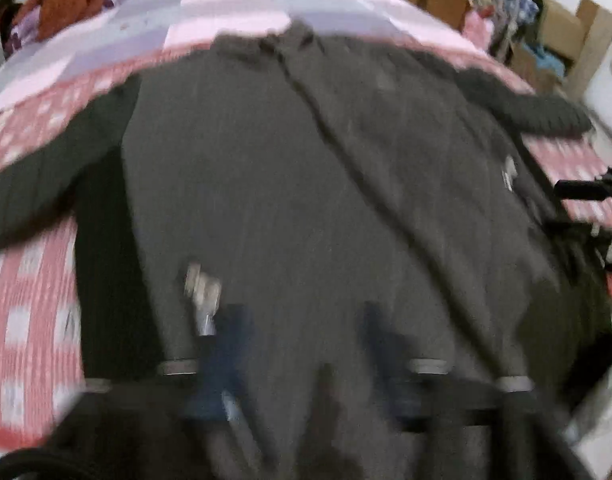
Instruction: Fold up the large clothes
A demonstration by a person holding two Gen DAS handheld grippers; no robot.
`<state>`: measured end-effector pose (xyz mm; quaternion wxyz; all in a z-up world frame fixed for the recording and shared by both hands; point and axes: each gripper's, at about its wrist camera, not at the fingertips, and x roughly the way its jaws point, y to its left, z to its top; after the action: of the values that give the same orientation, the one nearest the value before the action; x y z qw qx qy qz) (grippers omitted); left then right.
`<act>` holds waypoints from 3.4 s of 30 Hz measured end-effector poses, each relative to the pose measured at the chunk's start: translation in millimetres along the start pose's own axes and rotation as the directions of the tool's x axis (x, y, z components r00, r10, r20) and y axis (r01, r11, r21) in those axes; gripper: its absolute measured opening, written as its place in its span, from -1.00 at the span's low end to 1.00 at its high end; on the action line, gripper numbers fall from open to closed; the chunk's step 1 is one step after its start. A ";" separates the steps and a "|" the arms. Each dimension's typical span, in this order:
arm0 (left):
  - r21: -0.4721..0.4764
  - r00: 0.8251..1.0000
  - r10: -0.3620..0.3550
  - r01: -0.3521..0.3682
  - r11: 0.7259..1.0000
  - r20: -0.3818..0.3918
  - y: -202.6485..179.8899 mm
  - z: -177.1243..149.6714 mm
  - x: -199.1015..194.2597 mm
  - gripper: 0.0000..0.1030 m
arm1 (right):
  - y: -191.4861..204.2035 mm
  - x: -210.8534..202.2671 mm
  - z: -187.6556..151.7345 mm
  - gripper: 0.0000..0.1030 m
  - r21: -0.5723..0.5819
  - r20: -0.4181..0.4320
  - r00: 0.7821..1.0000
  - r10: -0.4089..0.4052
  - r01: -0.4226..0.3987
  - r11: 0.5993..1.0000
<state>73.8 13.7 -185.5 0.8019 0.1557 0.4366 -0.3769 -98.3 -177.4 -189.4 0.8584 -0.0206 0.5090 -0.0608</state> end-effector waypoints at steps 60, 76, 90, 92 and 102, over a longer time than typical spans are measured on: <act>-0.167 0.970 0.241 -0.236 0.957 0.012 37.8 200.3 182.7 0.78 | -260.3 148.1 126.9 0.37 0.419 -0.025 0.977 -0.211 0.202 0.885; -0.081 0.961 0.261 -0.269 0.960 -0.092 -20.1 173.6 229.3 0.91 | -368.4 93.7 -26.6 0.46 0.623 -0.242 0.904 -0.354 0.424 0.657; -0.090 0.943 0.324 -0.330 0.940 -0.074 -28.5 167.4 232.1 1.00 | -467.9 45.9 -140.9 0.48 0.963 -0.127 0.967 -0.220 0.173 0.205; -0.085 0.941 0.330 -0.336 0.938 -0.075 -30.0 167.8 232.6 1.00 | -471.3 48.1 -142.4 0.48 0.978 -0.076 0.977 -0.200 0.112 0.174; -0.077 0.934 0.351 -0.356 0.931 -0.071 -35.8 167.8 231.2 1.00 | -495.0 46.2 -111.0 0.47 0.984 0.101 0.964 -0.247 -0.060 0.168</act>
<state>222.4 -215.6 -276.1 0.8501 0.2065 0.4402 -0.2023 -214.9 -671.1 -234.9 0.7181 0.4967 0.2415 -0.4234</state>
